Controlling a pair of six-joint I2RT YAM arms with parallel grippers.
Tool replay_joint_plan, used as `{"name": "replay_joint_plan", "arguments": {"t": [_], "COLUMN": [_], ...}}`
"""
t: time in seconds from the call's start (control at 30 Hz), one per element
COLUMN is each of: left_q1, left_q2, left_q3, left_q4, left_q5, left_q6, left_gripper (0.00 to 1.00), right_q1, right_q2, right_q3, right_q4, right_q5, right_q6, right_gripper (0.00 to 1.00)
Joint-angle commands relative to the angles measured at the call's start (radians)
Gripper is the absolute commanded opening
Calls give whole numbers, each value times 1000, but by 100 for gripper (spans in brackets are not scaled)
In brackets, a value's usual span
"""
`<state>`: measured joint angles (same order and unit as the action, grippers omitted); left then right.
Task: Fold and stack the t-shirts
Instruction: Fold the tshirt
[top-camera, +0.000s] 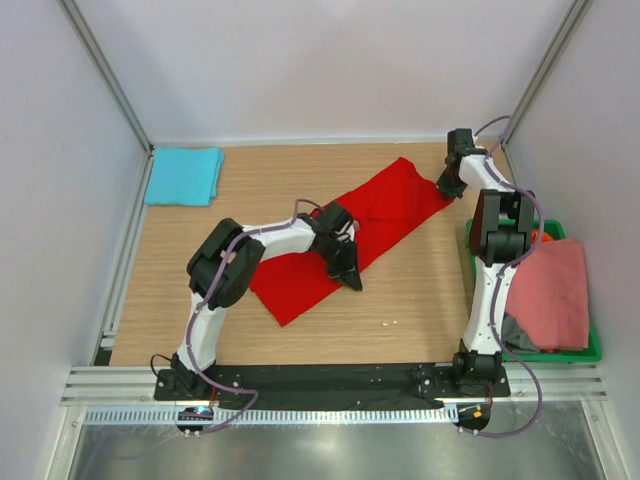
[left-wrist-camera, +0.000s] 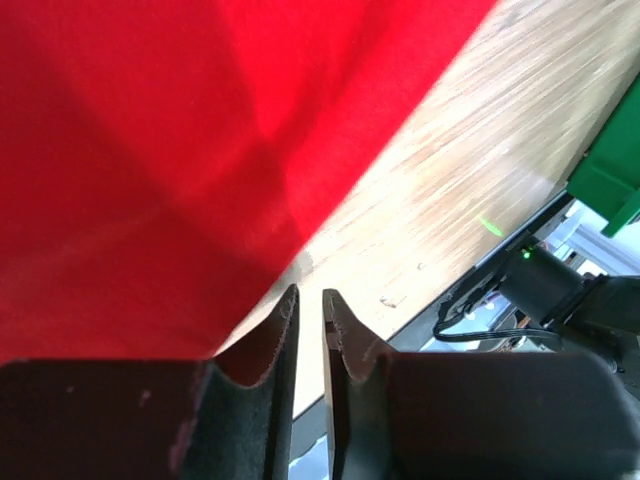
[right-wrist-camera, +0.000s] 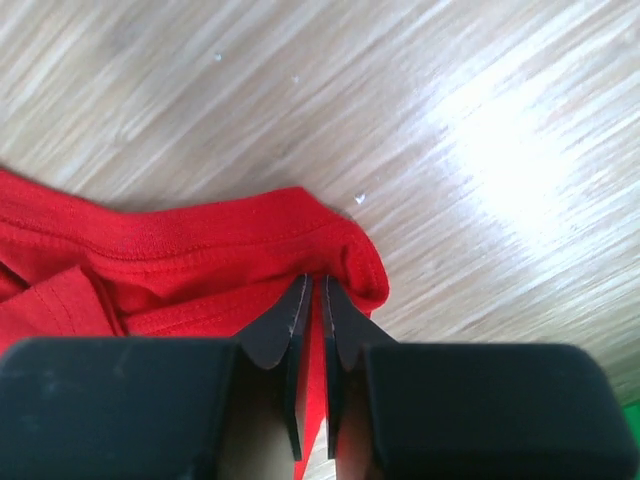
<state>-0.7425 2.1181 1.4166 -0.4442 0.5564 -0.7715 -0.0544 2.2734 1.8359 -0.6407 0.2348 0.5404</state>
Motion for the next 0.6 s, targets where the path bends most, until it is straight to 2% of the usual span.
{"name": "replay_joint_plan", "arguments": {"t": [0.0,0.1,0.13,0.2,0.23,0.27,0.3,0.33,0.37,0.57], "left_q1": [40,142,167,218,257,270,273,272,272,270], "left_q2": [-96,-182,-202,-227,-251,-262,-273,-280,-283,-274], "left_q3": [62,74,76,81,81,76,65,61,53,-16], "left_q4": [-46,-149,-209,-272,-324,-343,-359,-385,-396,-406], "left_q5": [-15,-76,-87,-120,-139,-160,-224,-245,-260,-334], "left_q6": [-19,72,139,213,260,346,394,431,474,482], "left_gripper": [17,22,25,30,39,45,51,54,55,63], "right_q1": [7,24,30,44,54,54,63,98,111,238], "right_q2": [18,-9,-23,-60,-74,-101,-113,-121,-135,-141], "right_q3": [100,160,172,207,212,215,217,218,217,220], "right_q4": [-34,-80,-91,-140,-155,-177,-189,-203,-229,-286], "right_q5": [57,58,64,101,106,109,101,92,86,87], "right_q6": [-16,-52,-69,-83,-89,-100,-99,-103,-100,-50], "right_gripper": [15,27,37,47,54,66,69,71,80,88]}}
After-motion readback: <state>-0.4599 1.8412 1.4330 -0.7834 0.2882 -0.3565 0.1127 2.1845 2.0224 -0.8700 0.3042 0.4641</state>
